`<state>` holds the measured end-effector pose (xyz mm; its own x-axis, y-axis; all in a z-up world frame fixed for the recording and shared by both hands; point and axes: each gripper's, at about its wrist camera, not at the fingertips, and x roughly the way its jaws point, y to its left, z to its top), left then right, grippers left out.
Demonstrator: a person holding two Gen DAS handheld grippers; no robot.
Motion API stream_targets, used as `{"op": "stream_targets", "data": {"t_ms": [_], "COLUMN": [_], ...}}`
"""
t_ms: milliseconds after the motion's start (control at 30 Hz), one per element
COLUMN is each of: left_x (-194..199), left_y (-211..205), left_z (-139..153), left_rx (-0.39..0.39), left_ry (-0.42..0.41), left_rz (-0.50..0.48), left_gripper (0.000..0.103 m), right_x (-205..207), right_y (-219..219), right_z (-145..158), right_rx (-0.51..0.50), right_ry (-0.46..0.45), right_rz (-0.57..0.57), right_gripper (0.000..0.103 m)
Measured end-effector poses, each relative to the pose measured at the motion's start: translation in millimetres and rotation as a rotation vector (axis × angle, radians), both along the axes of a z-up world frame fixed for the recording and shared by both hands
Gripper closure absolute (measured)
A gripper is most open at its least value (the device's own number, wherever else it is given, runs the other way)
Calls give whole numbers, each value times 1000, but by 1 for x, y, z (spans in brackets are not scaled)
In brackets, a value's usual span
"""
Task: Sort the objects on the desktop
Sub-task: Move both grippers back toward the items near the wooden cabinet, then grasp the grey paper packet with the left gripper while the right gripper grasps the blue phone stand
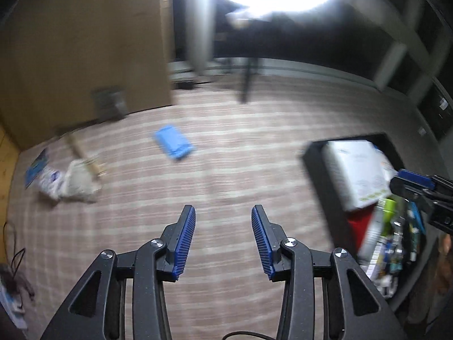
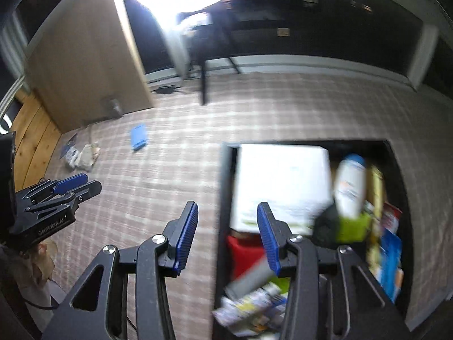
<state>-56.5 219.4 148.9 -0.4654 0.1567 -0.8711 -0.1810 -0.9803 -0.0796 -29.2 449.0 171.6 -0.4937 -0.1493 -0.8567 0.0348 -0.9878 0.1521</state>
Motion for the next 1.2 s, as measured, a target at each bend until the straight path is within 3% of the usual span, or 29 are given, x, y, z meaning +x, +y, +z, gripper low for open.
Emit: {"op": "stream_targets", "data": {"t_ms": [300, 467, 600, 667, 733, 967, 1200], "left_x": [-27, -44, -65, -78, -91, -125, -150], "left_y": [-141, -197, -208, -208, -206, -197, -196], "left_z": [-19, -35, -46, -53, -59, -79, -104], "left_rx": [-16, 12, 7, 4, -24, -141, -169], "left_ry": [-28, -61, -69, -88, -86, -108, -168], "left_rz": [267, 347, 293, 230, 176, 14, -58], "left_gripper": [61, 61, 60, 52, 50, 49, 49], "right_x": [-62, -94, -121, -133, -146, -182, -206], "right_y": [-101, -140, -162, -169, -174, -189, -197], "right_z": [-13, -27, -44, -51, -60, -91, -110], "right_rx": [13, 29, 33, 31, 28, 36, 44], "right_ry": [-25, -54, -102, -124, -145, -212, -242], "right_rz": [174, 234, 265, 276, 281, 292, 299], "right_gripper": [60, 60, 60, 60, 60, 60, 60]}}
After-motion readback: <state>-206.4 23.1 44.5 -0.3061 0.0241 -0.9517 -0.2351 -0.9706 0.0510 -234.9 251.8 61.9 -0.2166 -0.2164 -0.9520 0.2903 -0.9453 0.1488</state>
